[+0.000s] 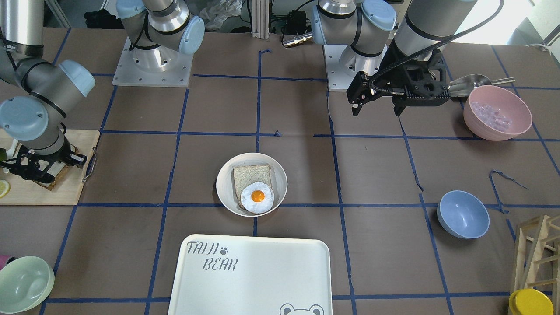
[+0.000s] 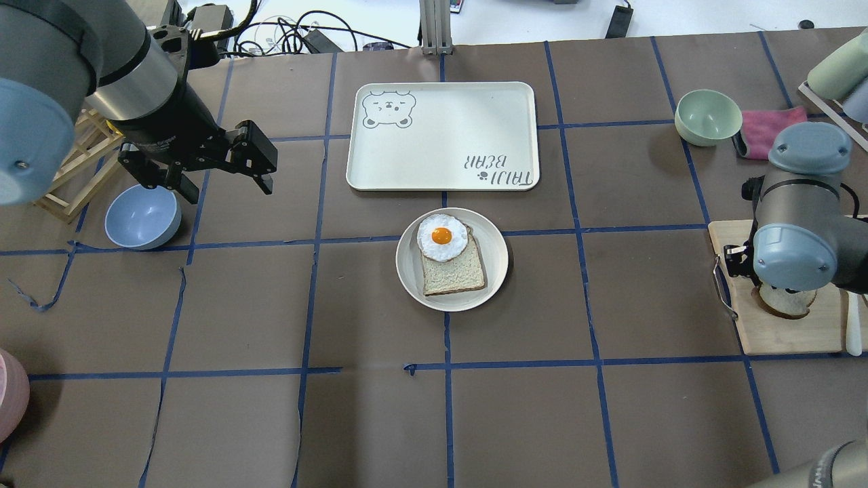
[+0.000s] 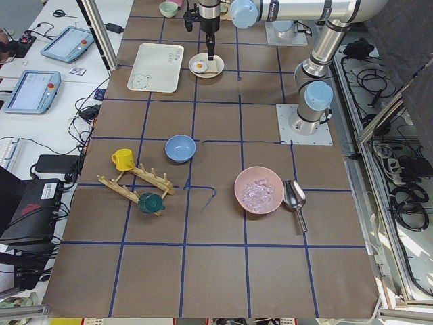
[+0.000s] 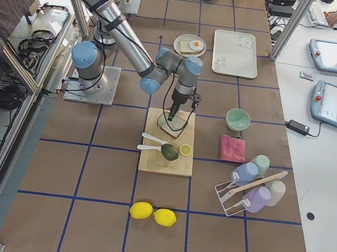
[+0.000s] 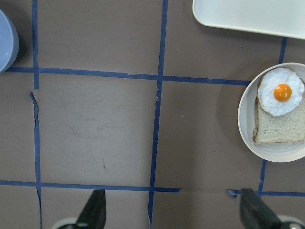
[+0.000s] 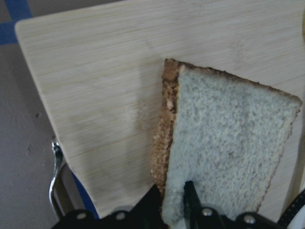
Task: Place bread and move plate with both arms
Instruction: 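Close the right gripper on the bread slice edge and lift it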
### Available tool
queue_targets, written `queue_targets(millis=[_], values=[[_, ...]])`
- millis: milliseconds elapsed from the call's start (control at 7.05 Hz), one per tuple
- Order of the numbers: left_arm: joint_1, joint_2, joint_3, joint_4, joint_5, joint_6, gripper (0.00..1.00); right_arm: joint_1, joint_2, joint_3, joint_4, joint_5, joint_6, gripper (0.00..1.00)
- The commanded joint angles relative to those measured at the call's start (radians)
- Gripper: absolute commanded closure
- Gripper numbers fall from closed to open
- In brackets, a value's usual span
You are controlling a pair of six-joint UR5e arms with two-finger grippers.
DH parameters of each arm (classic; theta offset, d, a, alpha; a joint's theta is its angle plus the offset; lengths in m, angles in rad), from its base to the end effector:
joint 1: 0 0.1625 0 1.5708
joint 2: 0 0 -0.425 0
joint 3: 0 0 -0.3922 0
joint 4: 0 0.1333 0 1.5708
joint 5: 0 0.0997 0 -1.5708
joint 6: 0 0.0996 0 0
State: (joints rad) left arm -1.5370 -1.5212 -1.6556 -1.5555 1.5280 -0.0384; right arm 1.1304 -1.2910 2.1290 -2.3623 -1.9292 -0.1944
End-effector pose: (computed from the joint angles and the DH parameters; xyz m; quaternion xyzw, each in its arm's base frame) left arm -0.1216 -0.4730 0.4717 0.0363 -0.9991 -0.0100 0.0214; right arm -0.1135 -0.4716 0.1816 -0.1166 -0.9768 -0.0773 0.1622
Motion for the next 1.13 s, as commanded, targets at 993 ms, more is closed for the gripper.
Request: queue_targets(millis=[993], values=[[0.003, 0.006, -0.007, -0.001, 0.004, 0.005, 0.00, 0.110, -0.120, -0.229, 0.321, -0.085, 0.007, 1.00]])
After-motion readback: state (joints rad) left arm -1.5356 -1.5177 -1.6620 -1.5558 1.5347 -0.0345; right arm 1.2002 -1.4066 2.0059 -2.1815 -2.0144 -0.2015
